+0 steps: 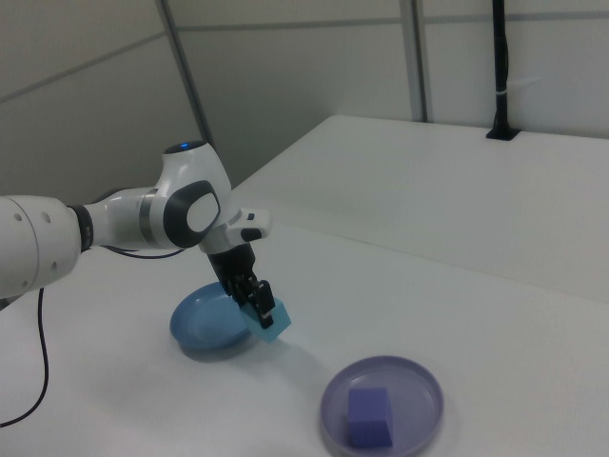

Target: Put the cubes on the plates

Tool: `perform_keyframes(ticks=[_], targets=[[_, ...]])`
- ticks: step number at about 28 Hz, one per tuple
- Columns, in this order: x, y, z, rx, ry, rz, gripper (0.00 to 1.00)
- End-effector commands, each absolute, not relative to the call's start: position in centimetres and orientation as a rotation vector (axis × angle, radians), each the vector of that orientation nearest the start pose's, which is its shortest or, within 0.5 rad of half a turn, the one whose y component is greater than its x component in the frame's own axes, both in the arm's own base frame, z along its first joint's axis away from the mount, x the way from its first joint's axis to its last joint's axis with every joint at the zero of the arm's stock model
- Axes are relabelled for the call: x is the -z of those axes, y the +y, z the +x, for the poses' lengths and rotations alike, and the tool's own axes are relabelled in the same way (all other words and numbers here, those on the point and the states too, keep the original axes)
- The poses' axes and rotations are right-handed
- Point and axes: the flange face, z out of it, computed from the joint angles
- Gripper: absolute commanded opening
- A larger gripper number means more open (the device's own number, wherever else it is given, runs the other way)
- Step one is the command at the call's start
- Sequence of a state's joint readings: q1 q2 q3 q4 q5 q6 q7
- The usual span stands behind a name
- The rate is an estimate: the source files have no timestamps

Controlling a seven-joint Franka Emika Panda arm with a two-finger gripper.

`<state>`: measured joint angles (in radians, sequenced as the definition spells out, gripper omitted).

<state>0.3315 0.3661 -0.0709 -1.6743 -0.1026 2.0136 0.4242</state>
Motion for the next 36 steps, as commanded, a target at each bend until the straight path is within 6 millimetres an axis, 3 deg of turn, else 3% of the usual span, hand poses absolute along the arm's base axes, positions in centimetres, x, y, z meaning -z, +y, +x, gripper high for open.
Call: perform_keyframes(ticks=[1,5,9,16,17,18,19,20,30,34,36], targets=[[-40.1,19.4,62.8,0.081,0.231,-3.245,0.0],[-40.7,22.0,62.4,0.11,0.218,-3.237,0.0],[-40.1,23.9,62.4,0.119,0.226,-3.242,0.0],[-37.4,27.9,61.9,0.101,0.206,-3.266,0.0],[-37.2,28.2,61.7,0.101,0.205,-3.27,0.06],[-36.9,28.7,61.6,0.096,0.199,-3.273,0.22],[-36.8,29.1,61.4,0.096,0.194,-3.271,0.52],[-36.7,29.4,61.2,0.095,0.193,-3.272,0.99],[-37.1,30.9,60.1,0.058,0.151,-3.282,1.0],[-38.2,30.6,59.7,0.037,0.158,-3.291,1.0],[-39.9,30.1,59.4,0.042,0.16,-3.29,1.0]])
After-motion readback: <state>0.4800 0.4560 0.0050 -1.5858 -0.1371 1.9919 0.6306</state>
